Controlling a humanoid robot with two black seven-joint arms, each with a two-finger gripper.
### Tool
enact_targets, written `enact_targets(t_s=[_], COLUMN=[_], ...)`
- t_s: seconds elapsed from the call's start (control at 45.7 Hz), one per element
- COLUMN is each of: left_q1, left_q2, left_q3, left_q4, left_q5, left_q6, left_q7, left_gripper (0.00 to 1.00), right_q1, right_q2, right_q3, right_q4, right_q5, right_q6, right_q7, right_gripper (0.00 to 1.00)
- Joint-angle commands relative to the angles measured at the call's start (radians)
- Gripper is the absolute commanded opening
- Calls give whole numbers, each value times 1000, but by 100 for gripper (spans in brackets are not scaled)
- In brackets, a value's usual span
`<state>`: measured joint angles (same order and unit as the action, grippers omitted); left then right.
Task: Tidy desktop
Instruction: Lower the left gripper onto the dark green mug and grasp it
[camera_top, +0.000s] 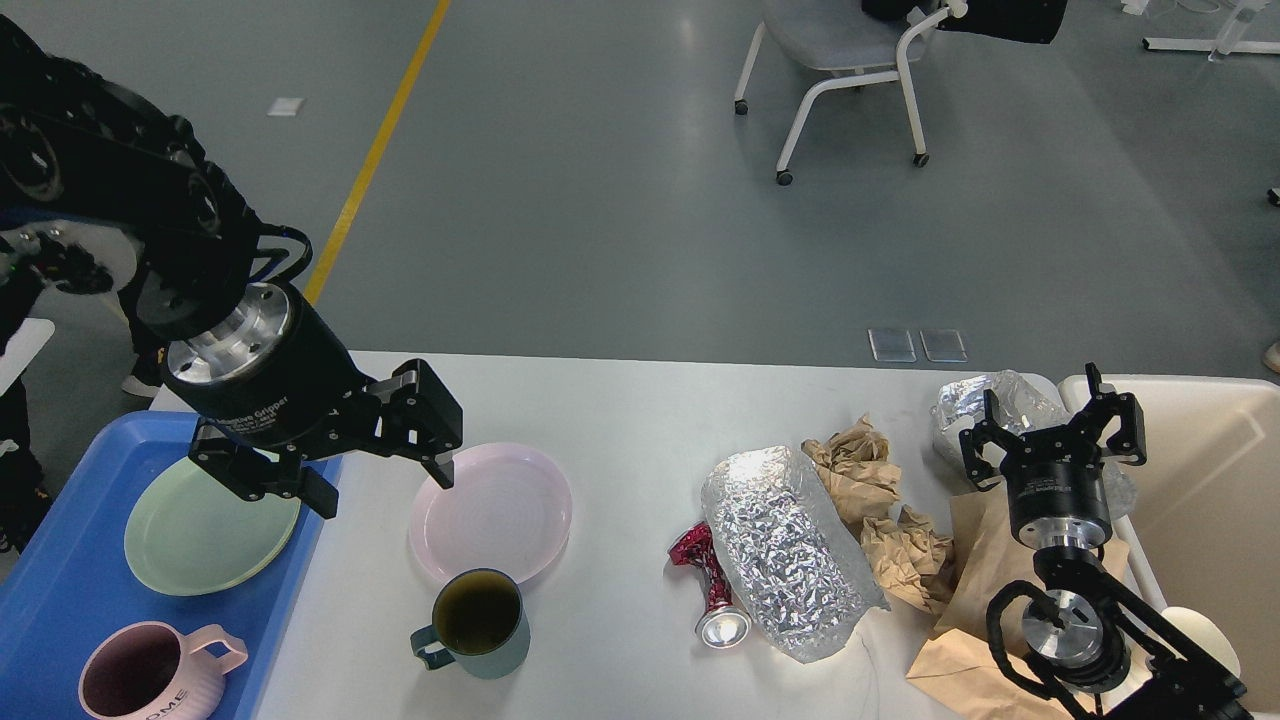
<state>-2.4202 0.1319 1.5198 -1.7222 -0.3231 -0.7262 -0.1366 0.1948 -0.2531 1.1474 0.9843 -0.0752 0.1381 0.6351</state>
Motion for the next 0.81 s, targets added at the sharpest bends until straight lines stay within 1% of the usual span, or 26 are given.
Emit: enact_targets(t_s=[0.0, 0.066, 0.263, 0.372, 0.504, 0.657, 0.788], left_q1=[133, 200, 383, 478, 539, 615, 653], left_q2=[3, 8, 34, 26, 29, 26, 17], left_q3=[-12, -29, -107, -116, -131, -196, -198], left_q4=[1, 10, 67, 116, 145, 202, 223], left_q5=[18, 64, 205, 223, 230, 277, 289], left_q6=[108, 146, 275, 381, 413, 430, 496], left_q7=[12, 20, 22, 22, 22, 23, 34], left_gripper=[89, 89, 87, 87, 87, 87, 87], right_q1=[0, 0, 0, 0, 0, 0, 0], right_q2=[0, 0, 0, 0, 0, 0, 0], right_q3=[0, 0, 0, 0, 0, 0, 0], right_q4=[-1, 0, 0, -1, 0, -1, 0], right_q5=[0, 0, 0, 0, 0, 0, 0], right_q6=[0, 0, 0, 0, 0, 0, 0], right_q7=[0, 0, 0, 0, 0, 0, 0], right_gripper=[100, 100, 100, 100, 100, 100, 100])
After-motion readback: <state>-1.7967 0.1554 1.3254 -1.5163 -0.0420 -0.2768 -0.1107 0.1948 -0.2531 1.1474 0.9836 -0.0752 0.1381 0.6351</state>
